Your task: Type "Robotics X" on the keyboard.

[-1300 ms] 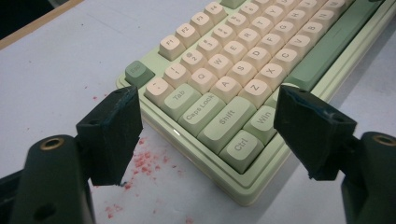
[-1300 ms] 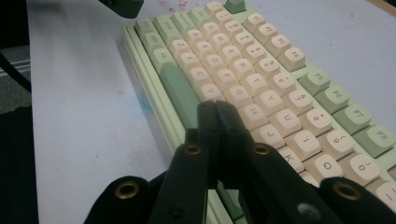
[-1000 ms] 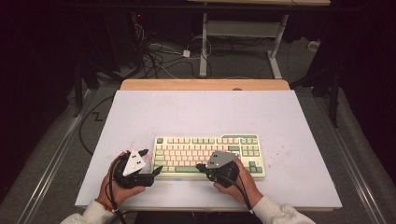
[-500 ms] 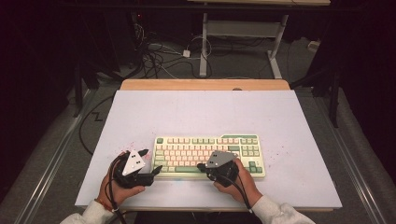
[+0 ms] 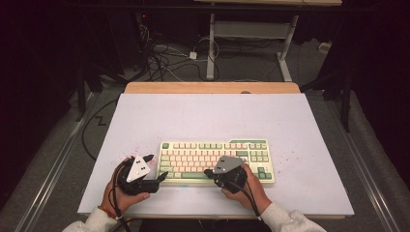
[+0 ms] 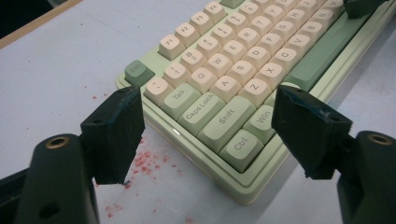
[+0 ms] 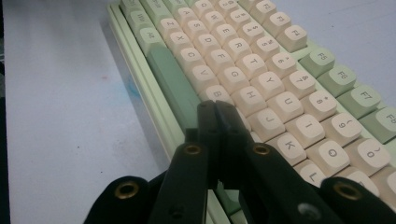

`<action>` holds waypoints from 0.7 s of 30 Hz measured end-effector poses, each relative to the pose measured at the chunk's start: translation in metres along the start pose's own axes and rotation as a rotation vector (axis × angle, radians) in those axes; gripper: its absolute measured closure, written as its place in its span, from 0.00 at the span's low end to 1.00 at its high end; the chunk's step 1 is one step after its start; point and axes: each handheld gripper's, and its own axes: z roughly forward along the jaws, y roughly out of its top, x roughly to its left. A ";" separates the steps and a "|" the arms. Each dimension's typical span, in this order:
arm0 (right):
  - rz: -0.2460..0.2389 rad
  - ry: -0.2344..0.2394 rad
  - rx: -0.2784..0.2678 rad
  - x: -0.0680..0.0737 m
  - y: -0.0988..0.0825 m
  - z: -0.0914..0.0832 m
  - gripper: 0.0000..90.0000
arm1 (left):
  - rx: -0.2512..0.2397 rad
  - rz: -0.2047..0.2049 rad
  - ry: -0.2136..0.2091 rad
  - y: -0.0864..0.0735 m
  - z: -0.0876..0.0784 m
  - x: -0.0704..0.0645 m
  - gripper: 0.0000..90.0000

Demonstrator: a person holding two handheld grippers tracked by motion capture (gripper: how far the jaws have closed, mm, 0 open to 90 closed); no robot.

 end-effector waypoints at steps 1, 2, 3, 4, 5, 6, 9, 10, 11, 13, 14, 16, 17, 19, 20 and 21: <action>0.000 0.001 0.000 0.000 0.000 0.000 1.00 | 0.000 -0.001 -0.001 0.000 0.000 0.000 0.27; 0.000 0.001 0.000 0.000 0.000 0.000 1.00 | 0.000 0.000 -0.001 0.000 0.000 0.000 0.27; 0.000 0.000 0.001 0.000 0.000 0.000 1.00 | 0.000 0.000 0.000 0.000 0.000 0.000 0.27; 0.002 -0.002 0.002 0.000 0.000 0.000 1.00 | 0.000 0.000 -0.001 0.000 0.000 0.000 0.27; 0.005 -0.001 0.001 -0.001 0.000 0.000 1.00 | 0.000 -0.001 -0.001 0.000 0.000 0.000 0.27; 0.003 -0.001 0.002 -0.001 0.000 0.000 1.00 | 0.000 0.000 0.000 0.000 0.000 0.000 0.27; 0.003 -0.001 0.002 0.000 0.000 0.000 1.00 | 0.001 0.002 0.002 0.000 0.000 0.000 0.27; 0.002 -0.001 0.001 0.000 0.000 0.000 1.00 | 0.000 0.002 0.001 0.000 0.000 0.000 0.27; 0.002 -0.001 0.002 0.000 0.000 0.000 1.00 | -0.001 0.001 0.000 0.000 -0.001 0.000 0.27; 0.001 0.000 0.002 0.000 0.000 0.000 1.00 | 0.004 -0.009 -0.006 0.000 -0.001 0.000 0.27; 0.000 0.000 0.003 0.000 0.000 0.000 1.00 | 0.004 -0.010 -0.006 0.000 -0.001 0.000 0.27; 0.001 -0.001 0.003 -0.001 0.000 0.000 1.00 | 0.005 -0.009 -0.007 0.000 -0.001 0.000 0.27; 0.002 -0.002 0.002 0.000 0.000 0.000 1.00 | 0.005 -0.008 -0.008 0.000 -0.001 0.000 0.27; 0.000 -0.002 0.001 0.000 0.000 0.000 1.00 | 0.005 -0.006 -0.009 0.000 -0.001 0.000 0.27; -0.002 -0.002 0.002 0.000 0.000 0.000 1.00 | 0.005 -0.006 -0.009 0.000 -0.001 0.000 0.27; -0.001 0.000 0.002 0.000 0.000 0.000 1.00 | 0.005 -0.007 -0.010 0.000 -0.001 0.000 0.27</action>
